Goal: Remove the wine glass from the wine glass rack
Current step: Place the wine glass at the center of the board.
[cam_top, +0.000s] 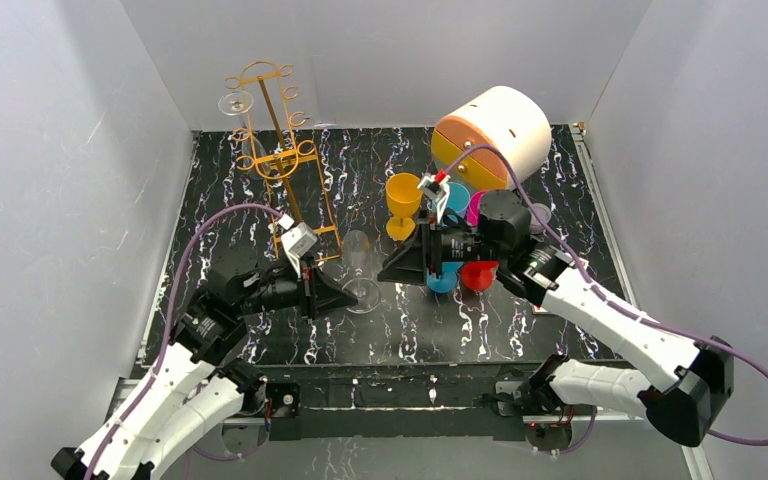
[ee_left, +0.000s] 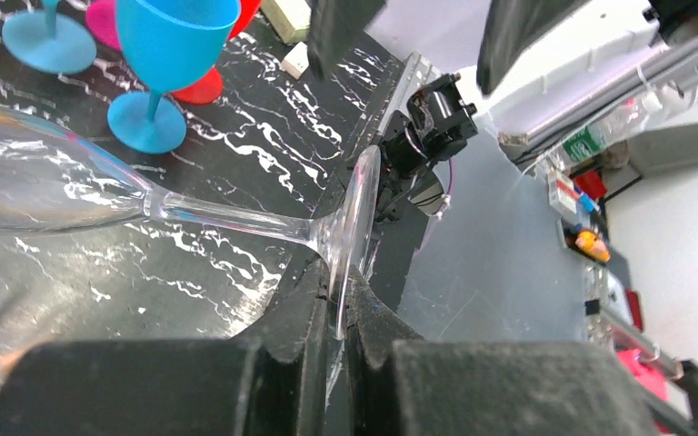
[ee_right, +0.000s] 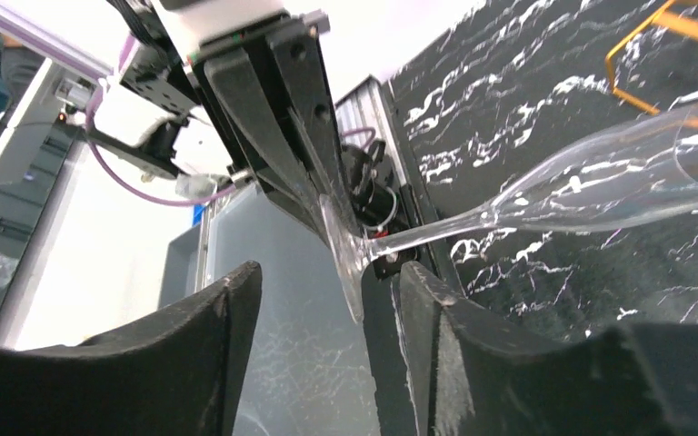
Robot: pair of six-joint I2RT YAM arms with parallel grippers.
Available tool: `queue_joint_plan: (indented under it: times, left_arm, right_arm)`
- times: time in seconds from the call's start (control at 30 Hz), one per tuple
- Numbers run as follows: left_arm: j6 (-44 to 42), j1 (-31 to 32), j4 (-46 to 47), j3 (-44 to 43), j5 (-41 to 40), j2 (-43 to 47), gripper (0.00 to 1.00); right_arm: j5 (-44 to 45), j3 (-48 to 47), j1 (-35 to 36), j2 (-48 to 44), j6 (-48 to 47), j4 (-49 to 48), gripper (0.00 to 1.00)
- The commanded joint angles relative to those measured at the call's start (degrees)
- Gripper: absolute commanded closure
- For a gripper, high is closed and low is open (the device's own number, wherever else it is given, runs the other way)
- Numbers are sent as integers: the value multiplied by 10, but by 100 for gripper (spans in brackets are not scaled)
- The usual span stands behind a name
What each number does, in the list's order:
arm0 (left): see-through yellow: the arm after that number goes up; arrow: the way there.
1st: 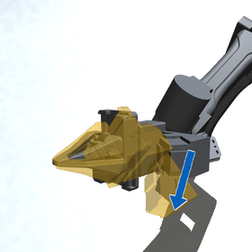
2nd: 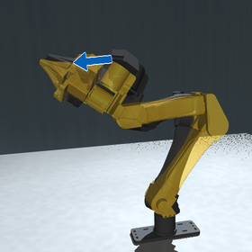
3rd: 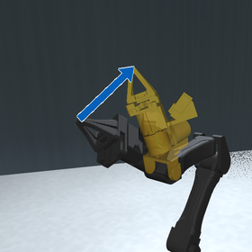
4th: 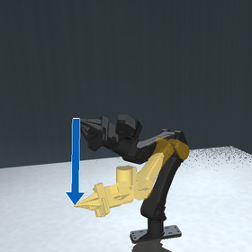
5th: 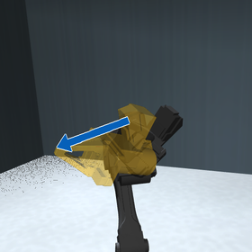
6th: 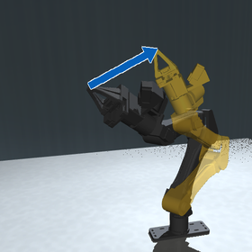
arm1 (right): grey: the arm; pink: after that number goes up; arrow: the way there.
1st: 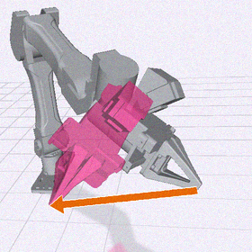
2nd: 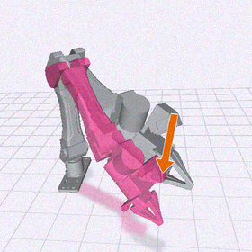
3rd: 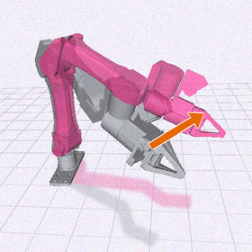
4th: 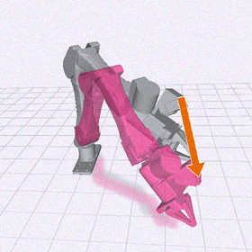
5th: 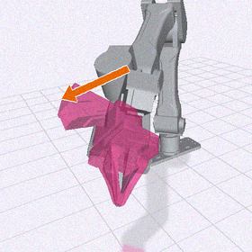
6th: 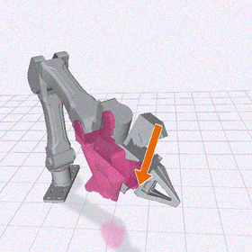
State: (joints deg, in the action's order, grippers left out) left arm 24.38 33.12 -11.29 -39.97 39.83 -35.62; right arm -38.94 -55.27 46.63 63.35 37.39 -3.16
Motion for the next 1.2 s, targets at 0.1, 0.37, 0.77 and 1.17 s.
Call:
queue_joint_plan:
  times: [0.1, 0.37, 0.77, 1.17]
  left_arm:
    - [-108, 1, 22, 18, 86, 17, 100]
    - [-205, 1, 23, 20, 128, 25, 100]
    - [-360, 1, 30, 47, 151, 76, 100]
    - [-468, 1, 20, 47, 282, 33, 100]
  right_arm:
    - [129, -37, 3, -61, -29, 6, 29]
    - [419, -117, 3, -48, -98, 250, 17]
    - [96, -136, -142, 28, -73, 252, 13]
    - [-145, -160, -224, 96, -21, 192, 6]
